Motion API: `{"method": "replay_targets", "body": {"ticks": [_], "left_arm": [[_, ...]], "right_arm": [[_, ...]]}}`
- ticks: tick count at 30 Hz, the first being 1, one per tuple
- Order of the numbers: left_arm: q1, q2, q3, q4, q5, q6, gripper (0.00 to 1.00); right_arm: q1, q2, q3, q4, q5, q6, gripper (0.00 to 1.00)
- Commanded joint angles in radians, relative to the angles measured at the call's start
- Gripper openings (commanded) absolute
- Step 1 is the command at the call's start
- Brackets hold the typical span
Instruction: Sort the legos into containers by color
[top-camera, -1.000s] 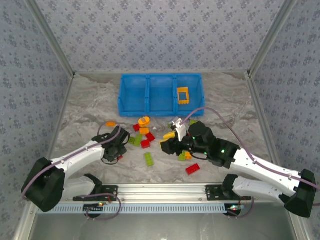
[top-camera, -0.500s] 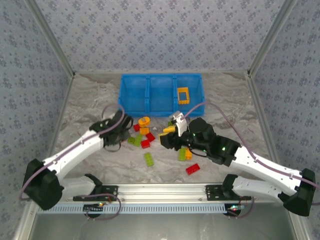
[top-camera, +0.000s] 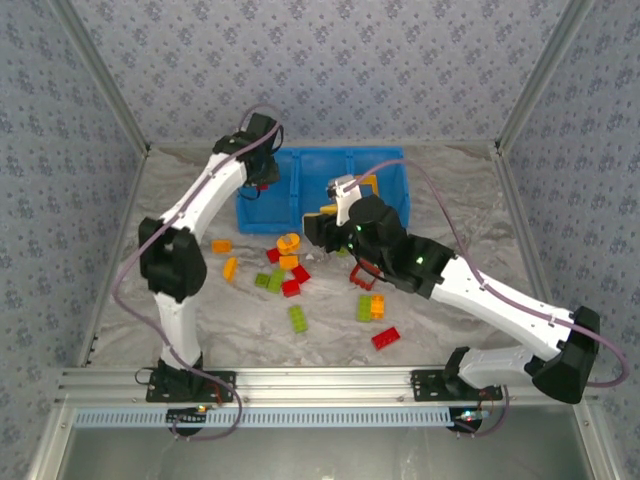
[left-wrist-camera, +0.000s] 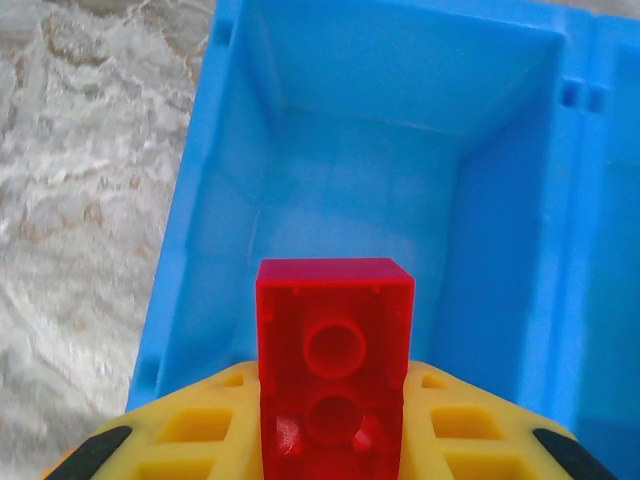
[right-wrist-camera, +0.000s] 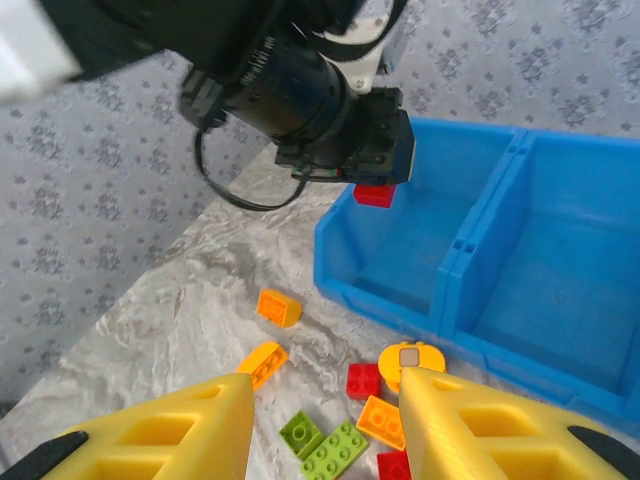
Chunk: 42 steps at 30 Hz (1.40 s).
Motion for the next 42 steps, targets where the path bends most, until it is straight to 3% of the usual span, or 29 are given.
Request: {"method": "replay_targets", "body": {"ticks": [1, 6, 22, 25, 32, 42], "left_arm": [[0.016, 0.129, 0.167, -0.116, 0.017, 0.109, 0.18], [0.034, 0.288, 0.317, -0.163, 0.005, 0.114, 0.18], [0.043, 0.46, 0.392, -0.162, -0.083, 0.13, 0.22], [0.044, 0.467, 0.388, -0.162, -0.069, 0.125, 0.24], [0.042, 0.439, 0.384, -0.163, -0.059, 0.125, 0.41], [0.023, 0.329, 0.394, -0.163, -0.083, 0.143, 0.46]], "right_arm": [[-0.015, -0.003, 0.045, -0.017, 0.022, 0.021, 0.45], [-0.028, -0.014, 0.033, -0.04, 0.027, 0.035, 0.46], [-0.058, -0.056, -0.033, -0.075, 0.007, 0.067, 0.46], [-0.067, -0.065, -0.039, -0.092, 0.01, 0.072, 0.46], [-0.089, -0.074, -0.052, -0.148, 0.024, 0.086, 0.48], [-0.19, -0.08, -0.078, -0.258, 0.036, 0.149, 0.5]]}}
